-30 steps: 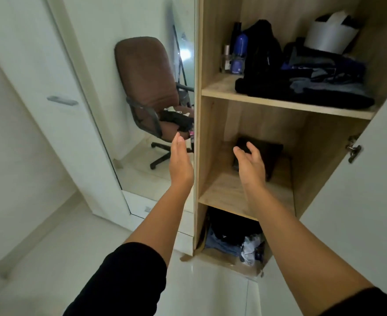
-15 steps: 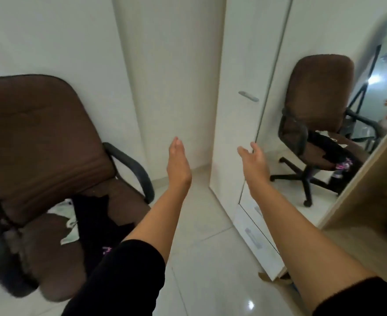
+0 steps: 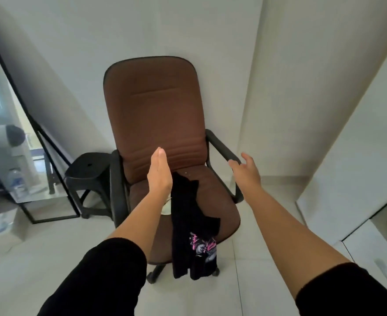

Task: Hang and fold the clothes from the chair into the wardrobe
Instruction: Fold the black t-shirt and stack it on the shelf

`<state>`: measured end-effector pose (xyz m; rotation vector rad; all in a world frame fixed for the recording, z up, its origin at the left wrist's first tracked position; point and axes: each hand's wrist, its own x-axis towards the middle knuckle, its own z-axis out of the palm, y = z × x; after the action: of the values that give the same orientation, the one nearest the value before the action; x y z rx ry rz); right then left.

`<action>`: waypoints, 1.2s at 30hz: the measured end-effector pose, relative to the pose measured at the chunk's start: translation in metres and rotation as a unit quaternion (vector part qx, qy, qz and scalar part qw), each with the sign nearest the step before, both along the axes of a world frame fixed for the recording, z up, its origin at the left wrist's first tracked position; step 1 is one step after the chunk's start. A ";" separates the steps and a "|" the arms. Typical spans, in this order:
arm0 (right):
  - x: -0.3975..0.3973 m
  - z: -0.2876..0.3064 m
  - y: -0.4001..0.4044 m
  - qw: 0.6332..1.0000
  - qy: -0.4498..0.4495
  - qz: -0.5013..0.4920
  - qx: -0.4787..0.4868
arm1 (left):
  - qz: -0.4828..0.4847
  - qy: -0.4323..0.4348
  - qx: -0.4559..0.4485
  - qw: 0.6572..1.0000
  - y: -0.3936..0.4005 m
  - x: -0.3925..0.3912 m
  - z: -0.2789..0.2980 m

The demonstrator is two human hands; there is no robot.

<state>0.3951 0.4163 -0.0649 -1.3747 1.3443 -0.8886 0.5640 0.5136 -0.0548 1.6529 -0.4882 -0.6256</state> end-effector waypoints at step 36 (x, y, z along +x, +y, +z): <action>0.226 -0.377 -0.291 0.902 0.323 0.268 0.101 | -0.340 -0.251 0.449 0.787 -0.321 0.178 -0.372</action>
<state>0.6211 0.1255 -0.4423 -1.8241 1.3619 0.0995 0.7420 0.1929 -0.4267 2.5934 -1.3740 -1.0465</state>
